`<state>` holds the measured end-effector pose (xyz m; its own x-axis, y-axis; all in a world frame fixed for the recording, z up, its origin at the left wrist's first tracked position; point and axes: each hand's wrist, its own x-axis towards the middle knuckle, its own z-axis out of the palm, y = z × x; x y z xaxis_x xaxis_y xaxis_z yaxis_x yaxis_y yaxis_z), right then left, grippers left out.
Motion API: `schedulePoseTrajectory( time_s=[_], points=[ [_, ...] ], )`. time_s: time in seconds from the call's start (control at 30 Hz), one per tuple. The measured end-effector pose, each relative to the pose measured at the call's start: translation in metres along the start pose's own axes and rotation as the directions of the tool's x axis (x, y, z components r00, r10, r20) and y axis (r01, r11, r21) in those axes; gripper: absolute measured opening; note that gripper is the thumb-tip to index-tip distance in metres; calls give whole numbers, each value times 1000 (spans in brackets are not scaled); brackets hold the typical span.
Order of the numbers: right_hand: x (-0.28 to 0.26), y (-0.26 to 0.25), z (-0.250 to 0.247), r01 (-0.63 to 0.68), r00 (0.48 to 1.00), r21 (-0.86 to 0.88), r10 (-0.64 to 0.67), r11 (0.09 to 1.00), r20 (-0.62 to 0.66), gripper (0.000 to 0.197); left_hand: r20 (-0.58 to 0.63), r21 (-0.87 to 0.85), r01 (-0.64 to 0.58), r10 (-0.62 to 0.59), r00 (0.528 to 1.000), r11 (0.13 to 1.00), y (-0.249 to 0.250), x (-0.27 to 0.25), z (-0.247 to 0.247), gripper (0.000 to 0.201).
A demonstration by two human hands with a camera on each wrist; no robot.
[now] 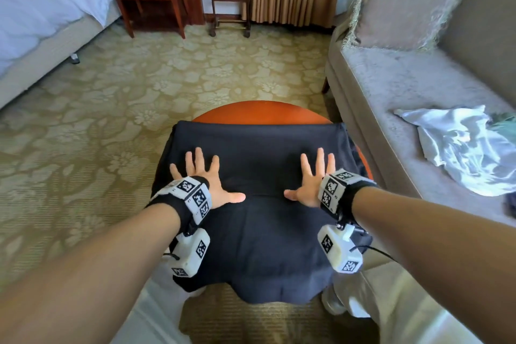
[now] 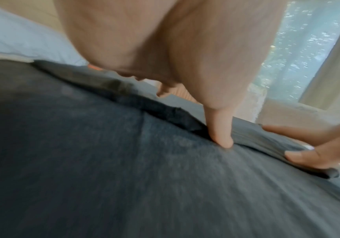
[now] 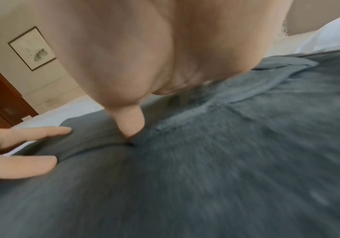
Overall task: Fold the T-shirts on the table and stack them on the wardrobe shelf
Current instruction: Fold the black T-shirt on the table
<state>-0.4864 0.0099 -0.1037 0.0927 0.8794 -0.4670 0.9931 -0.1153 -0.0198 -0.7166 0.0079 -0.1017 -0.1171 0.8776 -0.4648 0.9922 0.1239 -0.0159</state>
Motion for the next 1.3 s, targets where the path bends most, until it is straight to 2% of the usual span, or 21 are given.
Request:
schedulePoseTrajectory(
  time_s=[0.1, 0.17, 0.2, 0.23, 0.3, 0.37, 0.4, 0.47, 0.53, 0.57, 0.63, 0.7, 0.73, 0.8, 0.9, 0.97, 1.07, 1.13, 1.17, 1.3],
  points=[
    [-18, 6, 20, -35, 998, 64, 38, 997, -50, 94, -9, -96, 67, -68, 998, 993, -12, -12, 14, 122],
    [-25, 9, 25, -77, 993, 144, 89, 987, -77, 93, -45, -260, 97, -113, 993, 961, -24, -20, 18, 123],
    [-29, 10, 24, -96, 986, 193, 120, 976, -112, 94, -64, -380, 123, -159, 985, 917, -31, -21, 20, 124],
    [-32, 13, 23, -132, 972, 258, 176, 957, -153, 95, -66, -524, 157, -224, 972, 837, -40, -20, 22, 125],
    [-40, 24, 19, -261, 916, 385, 353, 885, -191, 95, -16, -771, 235, -387, 922, 591, -58, -17, 27, 131],
    [-45, 43, 17, -394, 851, 499, 511, 772, -118, 92, 83, -884, 282, -469, 879, 372, -74, -18, 35, 122],
    [-42, 55, 20, -433, 840, 544, 541, 719, -46, 90, 124, -908, 284, -449, 885, 308, -79, -21, 40, 109],
    [-12, 87, 41, -390, 873, 626, 488, 675, 18, 78, 153, -937, 248, -348, 925, 248, -82, -31, 53, 75],
    [14, 107, 62, -305, 933, 646, 357, 700, 53, 54, 186, -949, 253, -312, 931, 187, -82, -40, 68, 62],
    [10, 107, 64, -286, 944, 715, 318, 638, 95, 47, 198, -954, 256, -314, 929, 156, -81, -44, 74, 61],
    [-35, 92, 52, -264, 946, 808, 305, 526, 111, 39, 213, -962, 255, -315, 925, 98, -77, -57, 80, 51],
    [-45, 91, 58, -262, 941, 846, 316, 463, 119, 21, 216, -969, 242, -294, 931, 54, -72, -66, 81, 25],
    [-42, 95, 64, -273, 931, 860, 343, 431, 124, 19, 231, -967, 252, -295, 927, 33, -70, -72, 81, 19],
    [-38, 99, 72, -297, 910, 893, 382, 339, 158, 24, 249, -966, 256, -277, 928, -10, -67, -79, 82, 21],
    [-62, 91, 58, -303, 925, 878, 337, 371, 177, 24, 237, -971, 223, -246, 940, -85, -69, -82, 83, 24],
    [-69, 92, 52, -351, 919, 840, 322, 413, 226, 22, 239, -970, 219, -227, 944, -110, -68, -84, 84, 25],
    [-70, 98, 50, -385, 916, 795, 302, 470, 265, 24, 253, -964, 230, -197, 947, -133, -65, -85, 87, 15],
    [-75, 100, 51, -387, 918, 763, 290, 518, 270, 24, 258, -966, 244, -231, 938, -89, -64, -85, 86, 17],
    [-75, 100, 50, -389, 917, 768, 297, 509, 267, 22, 251, -968, 241, -258, 933, -69, -66, -84, 86, 20],
    [-83, 98, 44, -408, 908, 684, 344, 604, 238, 15, 191, -972, 224, -327, 925, 65, -72, -88, 75, 24]
  ],
)
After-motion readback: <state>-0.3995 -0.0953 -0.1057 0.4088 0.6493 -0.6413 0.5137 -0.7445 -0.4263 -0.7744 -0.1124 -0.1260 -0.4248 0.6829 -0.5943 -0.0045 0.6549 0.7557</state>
